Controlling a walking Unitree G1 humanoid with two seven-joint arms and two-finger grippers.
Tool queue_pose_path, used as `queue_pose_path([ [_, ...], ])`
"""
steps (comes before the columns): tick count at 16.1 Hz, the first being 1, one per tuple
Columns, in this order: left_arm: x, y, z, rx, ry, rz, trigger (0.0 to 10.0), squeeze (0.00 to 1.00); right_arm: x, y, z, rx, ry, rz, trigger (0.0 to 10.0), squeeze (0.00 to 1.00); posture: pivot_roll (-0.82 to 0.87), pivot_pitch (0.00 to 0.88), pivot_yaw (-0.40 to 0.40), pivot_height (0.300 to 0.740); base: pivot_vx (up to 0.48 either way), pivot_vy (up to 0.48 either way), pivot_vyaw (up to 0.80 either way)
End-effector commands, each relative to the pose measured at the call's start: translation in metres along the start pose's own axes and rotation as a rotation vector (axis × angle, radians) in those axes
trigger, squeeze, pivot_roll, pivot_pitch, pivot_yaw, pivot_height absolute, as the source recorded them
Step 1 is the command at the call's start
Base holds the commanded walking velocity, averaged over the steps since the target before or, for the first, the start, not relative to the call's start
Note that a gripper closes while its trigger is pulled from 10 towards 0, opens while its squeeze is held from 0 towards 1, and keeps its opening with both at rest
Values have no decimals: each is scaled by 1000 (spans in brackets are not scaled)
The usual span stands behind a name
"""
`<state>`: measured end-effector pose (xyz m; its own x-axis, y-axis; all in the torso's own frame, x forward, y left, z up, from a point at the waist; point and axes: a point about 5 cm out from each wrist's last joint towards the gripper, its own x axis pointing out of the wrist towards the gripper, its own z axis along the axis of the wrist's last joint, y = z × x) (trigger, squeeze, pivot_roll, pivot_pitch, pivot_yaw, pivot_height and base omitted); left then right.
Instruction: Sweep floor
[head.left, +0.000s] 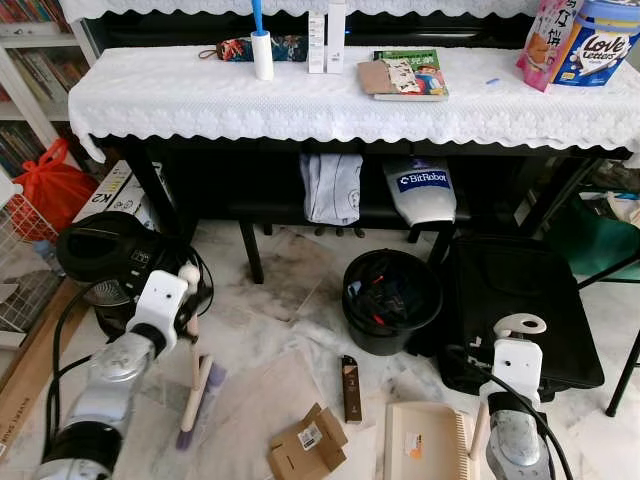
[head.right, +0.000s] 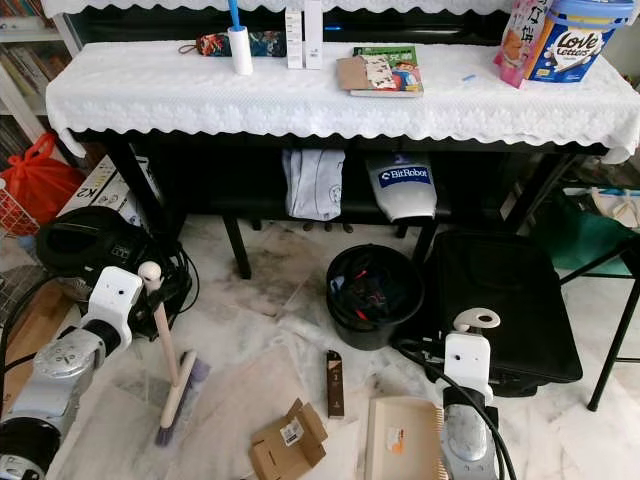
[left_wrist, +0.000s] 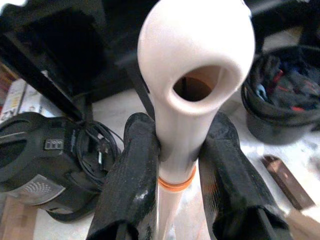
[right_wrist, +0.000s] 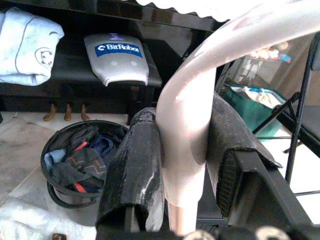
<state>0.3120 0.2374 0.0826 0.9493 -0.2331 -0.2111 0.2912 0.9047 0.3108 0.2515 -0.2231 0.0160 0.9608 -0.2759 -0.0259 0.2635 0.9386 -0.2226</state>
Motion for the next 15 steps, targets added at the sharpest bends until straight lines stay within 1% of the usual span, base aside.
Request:
queue_pose_path([
  [1, -6, -4, -12, 11, 84, -99, 10000, 0, -13, 6, -20, 1, 116, 44, 10000, 0, -36, 77, 46, 740, 0, 0, 0],
  [3, -8, -1, -10, 20, 109, -179, 10000, 0, -12, 5, -20, 2, 117, 44, 10000, 0, -35, 71, 44, 740, 0, 0, 0],
  [4, -8, 3, -7, 11, 115, -215, 10000, 0, -10, 5, -19, 1, 117, 47, 10000, 0, -35, 70, 42, 740, 0, 0, 0],
  [6, -11, 3, -3, -26, 132, -307, 10000, 0, -8, 4, -18, 2, 116, 47, 10000, 0, -33, 68, 40, 740, 0, 0, 0],
  [7, -13, 2, -1, -63, 141, -366, 10000, 0, -7, 3, -18, 2, 116, 47, 10000, 0, -34, 66, 39, 740, 0, 0, 0],
  [8, -14, 1, 1, -101, 143, -388, 10000, 0, -7, 3, -18, 1, 117, 47, 10000, 0, -33, 65, 39, 740, 0, 0, 0],
  [9, -16, -2, 3, -143, 142, -433, 10000, 0, -7, 2, -18, 1, 118, 45, 10000, 0, -33, 64, 38, 740, 0, 0, 0],
  [10, -17, -3, 4, -170, 139, -449, 10000, 0, -6, 1, -18, 1, 120, 45, 10000, 0, -32, 63, 38, 740, 0, 0, 0],
  [11, -15, -6, 6, -214, 125, -452, 10000, 0, -6, 1, -18, 1, 121, 45, 10000, 0, -31, 62, 37, 740, 0, 0, 0],
  [12, -15, -13, 10, -274, 104, -473, 10000, 0, -6, 0, -19, 0, 123, 45, 10000, 0, -35, 62, 37, 740, 0, 0, 0],
  [15, -12, -25, 23, -393, 47, -494, 10000, 0, -5, 0, -18, -1, 122, 45, 10000, 0, -33, 62, 36, 740, 0, 0, 0],
])
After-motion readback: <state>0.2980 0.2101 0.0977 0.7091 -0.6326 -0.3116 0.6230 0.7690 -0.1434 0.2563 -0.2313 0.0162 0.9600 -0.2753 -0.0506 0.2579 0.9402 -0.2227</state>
